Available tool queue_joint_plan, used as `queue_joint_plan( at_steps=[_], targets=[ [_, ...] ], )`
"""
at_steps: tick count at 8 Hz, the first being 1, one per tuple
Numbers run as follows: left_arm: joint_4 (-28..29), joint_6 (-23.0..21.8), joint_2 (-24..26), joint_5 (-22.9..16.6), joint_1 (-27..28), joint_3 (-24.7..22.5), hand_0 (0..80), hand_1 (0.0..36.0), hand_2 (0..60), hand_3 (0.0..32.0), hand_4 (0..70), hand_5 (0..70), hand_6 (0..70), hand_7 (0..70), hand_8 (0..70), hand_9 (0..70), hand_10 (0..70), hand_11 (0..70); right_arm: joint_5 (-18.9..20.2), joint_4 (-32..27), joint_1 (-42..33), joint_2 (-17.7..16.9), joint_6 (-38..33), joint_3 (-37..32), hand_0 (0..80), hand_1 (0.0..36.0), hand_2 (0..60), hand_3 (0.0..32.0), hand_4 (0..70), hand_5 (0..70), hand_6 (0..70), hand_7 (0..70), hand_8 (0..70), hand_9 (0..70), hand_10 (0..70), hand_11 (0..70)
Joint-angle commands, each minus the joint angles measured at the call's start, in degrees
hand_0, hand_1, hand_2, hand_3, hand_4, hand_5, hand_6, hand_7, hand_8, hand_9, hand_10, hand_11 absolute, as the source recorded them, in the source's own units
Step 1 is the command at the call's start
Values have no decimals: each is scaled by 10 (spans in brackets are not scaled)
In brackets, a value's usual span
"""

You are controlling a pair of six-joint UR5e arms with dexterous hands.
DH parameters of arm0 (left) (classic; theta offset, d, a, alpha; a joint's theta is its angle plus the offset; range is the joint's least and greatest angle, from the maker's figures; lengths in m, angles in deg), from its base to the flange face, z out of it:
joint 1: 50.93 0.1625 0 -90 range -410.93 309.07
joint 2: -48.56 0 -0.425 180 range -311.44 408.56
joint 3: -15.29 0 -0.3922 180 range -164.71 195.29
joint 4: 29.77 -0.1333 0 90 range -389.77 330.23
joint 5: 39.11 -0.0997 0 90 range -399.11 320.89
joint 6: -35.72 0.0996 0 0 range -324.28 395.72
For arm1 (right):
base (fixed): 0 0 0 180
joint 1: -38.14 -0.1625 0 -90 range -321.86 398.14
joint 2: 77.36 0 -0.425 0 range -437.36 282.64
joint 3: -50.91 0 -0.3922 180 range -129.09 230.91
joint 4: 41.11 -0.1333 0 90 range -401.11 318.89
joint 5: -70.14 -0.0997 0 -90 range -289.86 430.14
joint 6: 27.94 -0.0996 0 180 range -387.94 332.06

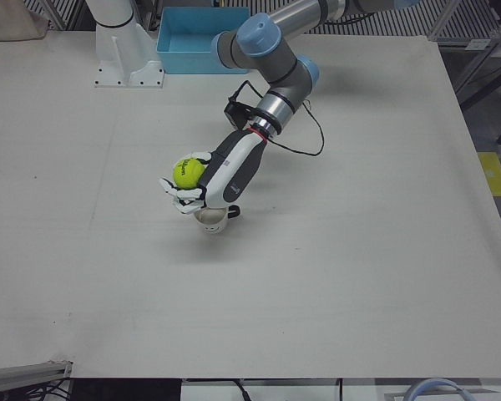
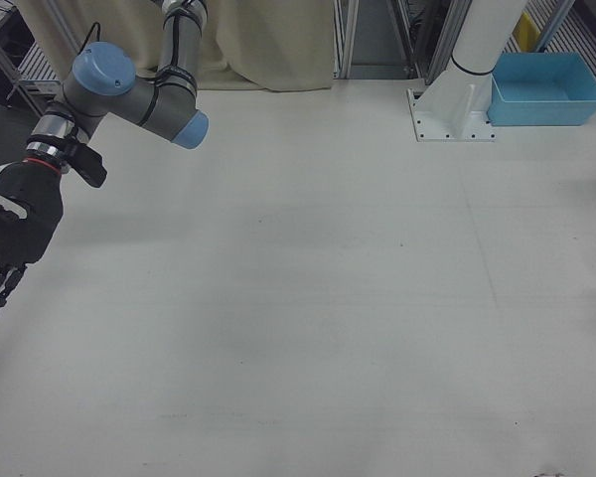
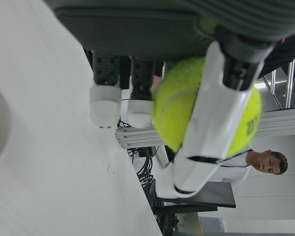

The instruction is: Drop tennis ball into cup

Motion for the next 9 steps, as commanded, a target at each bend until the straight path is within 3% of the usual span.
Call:
queue_joint_plan(
  at_steps=[1,2,3,4,5,9],
  targets=[
    [39,-3,-11,-5,2,7,797,360,600,0,596,229,354,700,657,700,700,700,0,0,0,0,0,0,0,0,0,0,0,0,0,0,0,0,0,0],
    [68,-3,-25,-6,2,7,658,360,600,0,482,177,258,696,485,700,551,700,0,0,0,0,0,0,0,0,0,0,0,0,0,0,0,0,0,0],
    [75,-3,-27,-6,1,4,590,288,224,0,187,92,87,219,111,192,126,207,0,0,0,0,0,0,0,0,0,0,0,0,0,0,0,0,0,0],
    [79,-3,-29,-6,1,1,490,236,331,0,68,59,31,21,25,48,28,60,0,0,0,0,0,0,0,0,0,0,0,0,0,0,0,0,0,0],
    [80,-3,-29,-6,2,1,460,212,374,0,1,48,11,0,2,13,1,19,0,0,0,0,0,0,0,0,0,0,0,0,0,0,0,0,0,0],
    [81,-3,-31,-7,1,1,455,219,424,0,0,45,0,0,0,0,0,0,0,0,0,0,0,0,0,0,0,0,0,0,0,0,0,0,0,0]
  ],
)
